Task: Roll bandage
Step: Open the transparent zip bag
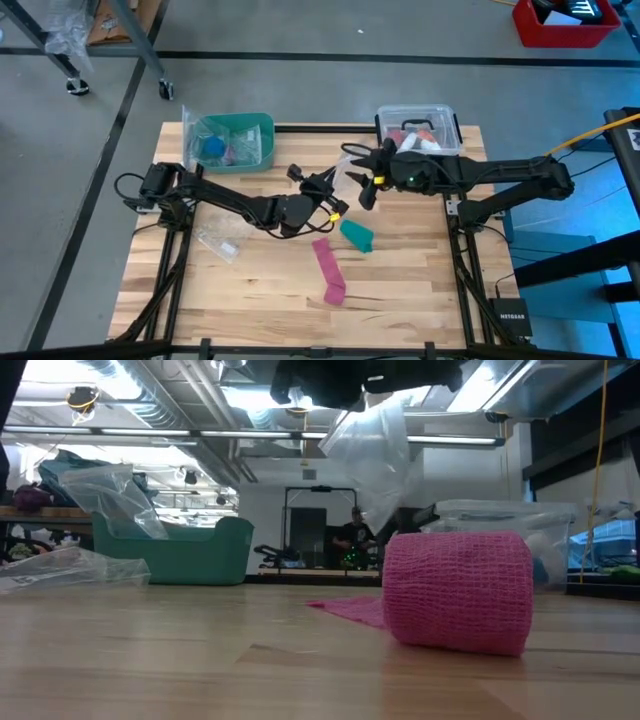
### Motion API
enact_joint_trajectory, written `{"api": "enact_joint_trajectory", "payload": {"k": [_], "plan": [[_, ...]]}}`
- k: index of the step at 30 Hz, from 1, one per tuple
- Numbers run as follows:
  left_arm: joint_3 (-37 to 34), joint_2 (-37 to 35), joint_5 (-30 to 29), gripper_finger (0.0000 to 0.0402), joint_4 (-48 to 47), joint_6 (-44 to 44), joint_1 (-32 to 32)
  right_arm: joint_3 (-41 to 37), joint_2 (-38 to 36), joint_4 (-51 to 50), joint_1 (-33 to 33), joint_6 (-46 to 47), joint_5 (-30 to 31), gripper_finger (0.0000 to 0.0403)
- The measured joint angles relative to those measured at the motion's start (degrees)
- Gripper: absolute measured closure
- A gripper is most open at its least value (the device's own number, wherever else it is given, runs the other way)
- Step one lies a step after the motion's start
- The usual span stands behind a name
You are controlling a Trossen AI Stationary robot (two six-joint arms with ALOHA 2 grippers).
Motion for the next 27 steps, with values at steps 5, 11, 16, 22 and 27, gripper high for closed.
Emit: {"api": "enact_joint_trajectory", "payload": {"k": [5, 11, 16, 22, 27], "plan": [[0.00, 0.00, 0.00, 0.0401, 0.04, -0.88, 0.10, 0.00, 0.04, 3.67, 0.00, 3.85, 1.30, 0.0249], [-0.08, 0.00, 0.07, 0.0401, 1.22, 0.12, 0.10, 0.00, 2.24, 6.41, 0.00, 4.16, 0.28, 0.0249], [-0.76, 0.00, 0.04, 0.0401, 1.20, 1.11, 0.10, 0.00, 2.69, 6.12, 0.01, 4.17, 0.25, 0.0249], [-0.79, 0.00, 1.76, 0.0401, 1.42, 4.87, 0.06, 0.00, 2.69, 6.12, 0.01, 4.15, -0.72, 0.0249], [-0.79, 0.00, 6.18, 0.0401, 2.37, 10.02, -0.28, 0.00, 2.69, 6.12, 0.00, 5.11, 0.16, 0.0249]]}}
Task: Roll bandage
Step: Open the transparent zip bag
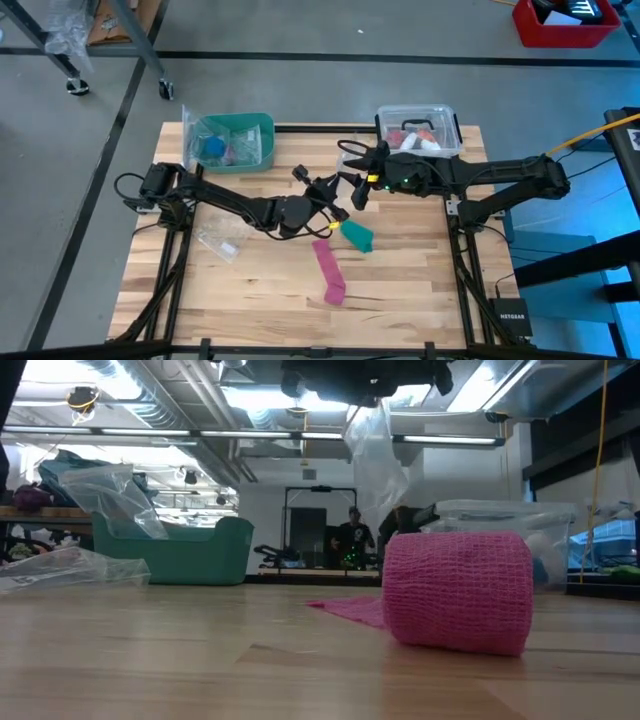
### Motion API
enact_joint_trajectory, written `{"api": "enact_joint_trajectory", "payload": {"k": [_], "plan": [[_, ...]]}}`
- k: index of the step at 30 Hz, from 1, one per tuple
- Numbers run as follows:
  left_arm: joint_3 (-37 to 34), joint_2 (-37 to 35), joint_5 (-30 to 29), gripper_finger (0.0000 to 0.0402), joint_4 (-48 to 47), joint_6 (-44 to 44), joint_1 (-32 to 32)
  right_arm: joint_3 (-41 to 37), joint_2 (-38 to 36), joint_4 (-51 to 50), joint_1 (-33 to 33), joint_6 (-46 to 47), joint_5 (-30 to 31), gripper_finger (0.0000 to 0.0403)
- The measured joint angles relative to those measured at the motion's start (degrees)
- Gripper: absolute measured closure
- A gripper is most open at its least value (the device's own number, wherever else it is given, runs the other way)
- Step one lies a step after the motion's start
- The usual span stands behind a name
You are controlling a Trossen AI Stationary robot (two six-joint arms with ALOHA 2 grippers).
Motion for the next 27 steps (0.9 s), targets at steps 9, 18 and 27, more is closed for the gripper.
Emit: {"api": "enact_joint_trajectory", "payload": {"k": [9, 18, 27], "plan": [[0.00, 0.00, -0.38, 0.0401, 0.54, 2.66, -0.82, 0.00, -0.02, -3.77, 0.02, 4.84, -0.06, 0.0249], [0.00, 0.00, -1.05, 0.0401, 0.72, 2.43, -0.81, 0.00, -0.02, -7.02, 0.00, 7.58, -1.42, 0.0249], [0.00, 0.00, -1.02, 0.0401, 0.72, 2.35, -2.03, 0.00, -0.02, -7.46, 0.00, 5.32, 2.08, 0.0249]]}}
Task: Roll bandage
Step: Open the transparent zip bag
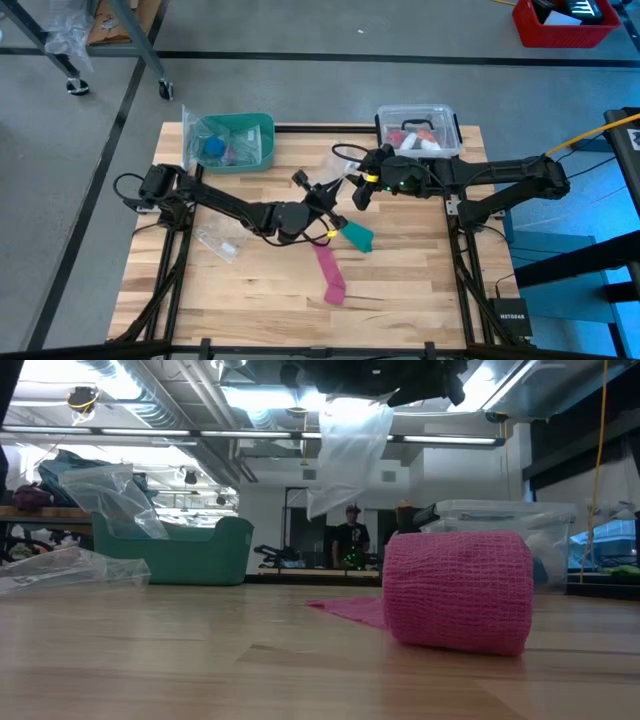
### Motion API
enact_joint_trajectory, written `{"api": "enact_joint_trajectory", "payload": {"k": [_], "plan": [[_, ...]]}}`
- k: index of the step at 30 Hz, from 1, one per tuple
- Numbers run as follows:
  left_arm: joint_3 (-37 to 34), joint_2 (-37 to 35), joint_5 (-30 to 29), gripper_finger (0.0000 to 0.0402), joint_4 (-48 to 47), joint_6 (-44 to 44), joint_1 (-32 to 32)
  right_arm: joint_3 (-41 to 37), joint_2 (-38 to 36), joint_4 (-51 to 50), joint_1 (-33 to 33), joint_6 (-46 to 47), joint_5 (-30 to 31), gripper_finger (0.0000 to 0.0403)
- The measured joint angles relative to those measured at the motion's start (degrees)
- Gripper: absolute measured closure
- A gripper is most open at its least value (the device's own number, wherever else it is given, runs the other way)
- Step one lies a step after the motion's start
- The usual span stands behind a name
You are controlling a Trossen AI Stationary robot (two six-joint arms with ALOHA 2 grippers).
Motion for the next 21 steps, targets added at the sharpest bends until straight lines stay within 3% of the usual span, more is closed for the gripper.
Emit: {"api": "enact_joint_trajectory", "payload": {"k": [15, 18, 21], "plan": [[0.00, 0.00, 0.04, 0.0401, 0.94, 1.21, -1.58, 0.00, 0.00, -1.13, -0.15, -2.71, -0.11, 0.0253], [0.00, 0.00, 0.00, 0.0401, 1.27, 1.94, -1.89, 0.00, 0.00, -1.11, -0.15, -4.29, -0.11, 0.0280], [0.00, 0.00, -0.53, 0.0401, 1.23, 2.19, -1.91, 0.00, 0.00, -1.11, -0.06, -6.54, -0.64, 0.0333]]}}
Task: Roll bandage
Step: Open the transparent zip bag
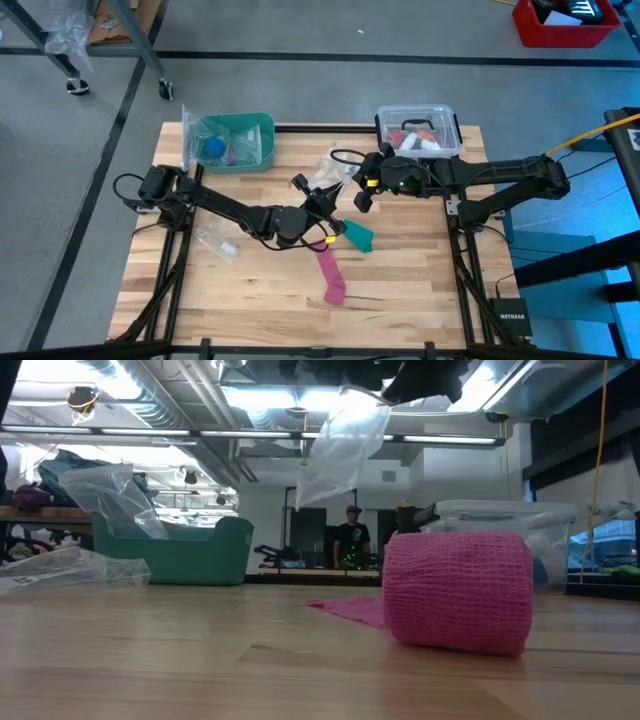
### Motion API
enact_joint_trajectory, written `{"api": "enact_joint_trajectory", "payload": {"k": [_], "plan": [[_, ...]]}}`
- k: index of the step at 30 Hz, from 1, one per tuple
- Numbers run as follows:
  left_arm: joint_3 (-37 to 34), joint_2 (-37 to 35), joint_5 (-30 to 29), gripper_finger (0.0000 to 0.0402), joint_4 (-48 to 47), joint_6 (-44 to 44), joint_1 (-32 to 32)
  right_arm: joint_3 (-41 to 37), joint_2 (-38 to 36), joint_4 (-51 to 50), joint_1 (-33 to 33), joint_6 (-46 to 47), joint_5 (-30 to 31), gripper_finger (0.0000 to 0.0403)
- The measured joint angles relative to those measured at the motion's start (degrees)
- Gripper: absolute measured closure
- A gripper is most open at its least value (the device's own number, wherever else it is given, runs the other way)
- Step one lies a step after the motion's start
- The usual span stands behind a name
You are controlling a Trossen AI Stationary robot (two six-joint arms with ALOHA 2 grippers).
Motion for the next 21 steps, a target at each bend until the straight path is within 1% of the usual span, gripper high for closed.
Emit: {"api": "enact_joint_trajectory", "payload": {"k": [2, 3, 4, 8, 10, 13, 16, 21], "plan": [[0.00, 0.00, -0.21, 0.0401, 0.02, 0.49, 0.03, 0.00, 0.00, 0.00, 0.01, -1.84, -0.39, 0.0376], [0.00, 0.00, -0.29, 0.0401, 0.02, 0.88, 0.04, 0.00, 0.00, 0.00, 0.01, -2.60, -0.40, 0.0389], [0.00, 0.00, -0.55, 0.0401, 0.02, 1.28, 0.04, 0.00, 0.00, -0.01, 0.01, -3.27, -0.42, 0.0393], [0.00, 0.00, -5.96, 0.0401, 0.09, 1.62, 0.47, 0.00, 0.00, -0.10, 0.01, -3.15, -1.43, 0.0391], [0.00, 0.00, -9.29, 0.0401, 0.21, 3.23, 0.90, 0.00, 0.00, -0.51, 0.01, -3.20, -1.66, 0.0397], [0.00, 0.00, -12.89, 0.0401, 0.19, 5.70, 1.60, 0.00, 0.00, -1.29, 0.01, -2.95, -3.44, 0.0394], [0.00, 0.00, -13.77, 0.0401, 0.12, 6.01, 2.36, 0.00, 0.00, -1.53, 0.01, -2.79, -4.43, 0.0398], [0.00, 0.00, -13.94, 0.0402, 0.05, 6.02, 3.36, 0.00, 0.00, -1.63, 0.01, -2.81, -4.43, 0.0397]]}}
